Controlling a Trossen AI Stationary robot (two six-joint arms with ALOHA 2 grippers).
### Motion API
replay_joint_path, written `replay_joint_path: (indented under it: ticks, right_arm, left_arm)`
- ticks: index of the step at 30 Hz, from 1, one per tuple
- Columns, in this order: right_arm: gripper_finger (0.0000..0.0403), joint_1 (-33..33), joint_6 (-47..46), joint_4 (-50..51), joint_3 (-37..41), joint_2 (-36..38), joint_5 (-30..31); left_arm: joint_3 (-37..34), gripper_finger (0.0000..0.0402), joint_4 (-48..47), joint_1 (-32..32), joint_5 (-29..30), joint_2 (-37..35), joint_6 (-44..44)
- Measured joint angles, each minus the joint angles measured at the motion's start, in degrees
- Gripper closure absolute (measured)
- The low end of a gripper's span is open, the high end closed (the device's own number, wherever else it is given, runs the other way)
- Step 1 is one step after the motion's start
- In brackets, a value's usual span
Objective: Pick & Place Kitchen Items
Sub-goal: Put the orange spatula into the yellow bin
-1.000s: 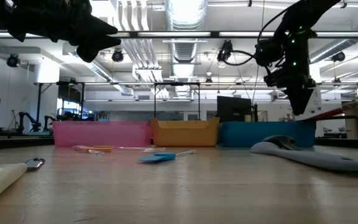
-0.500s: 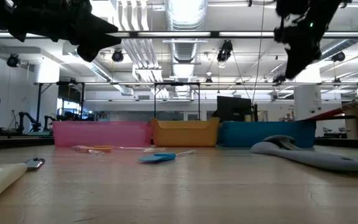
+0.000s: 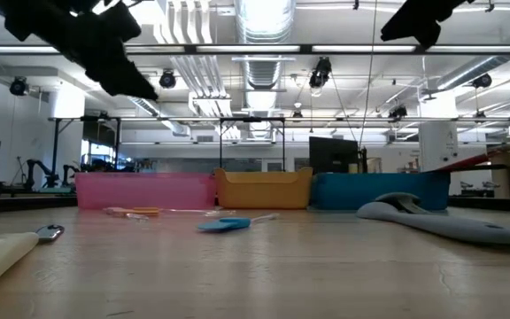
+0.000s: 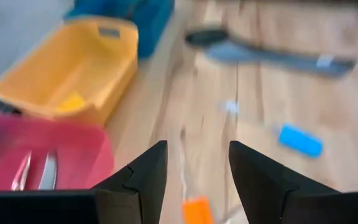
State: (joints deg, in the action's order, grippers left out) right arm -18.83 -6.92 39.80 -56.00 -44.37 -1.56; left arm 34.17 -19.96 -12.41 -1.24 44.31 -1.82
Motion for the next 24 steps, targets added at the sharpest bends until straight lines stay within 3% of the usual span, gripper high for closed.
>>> replay_joint_path:
  ticks: [8,24]
  right_arm:
    - [0.0363,1.73,1.49,-1.19,0.02,-2.45,0.02]
    - [0.0351,1.7,2.42,-1.17,0.02,-3.07,0.04]
  left_arm:
    - [4.73,0.0225,-7.64,4.8,9.09,13.93,-0.74]
    - [15.22,0.0225,-15.44,6.02,10.67,32.75,10.54]
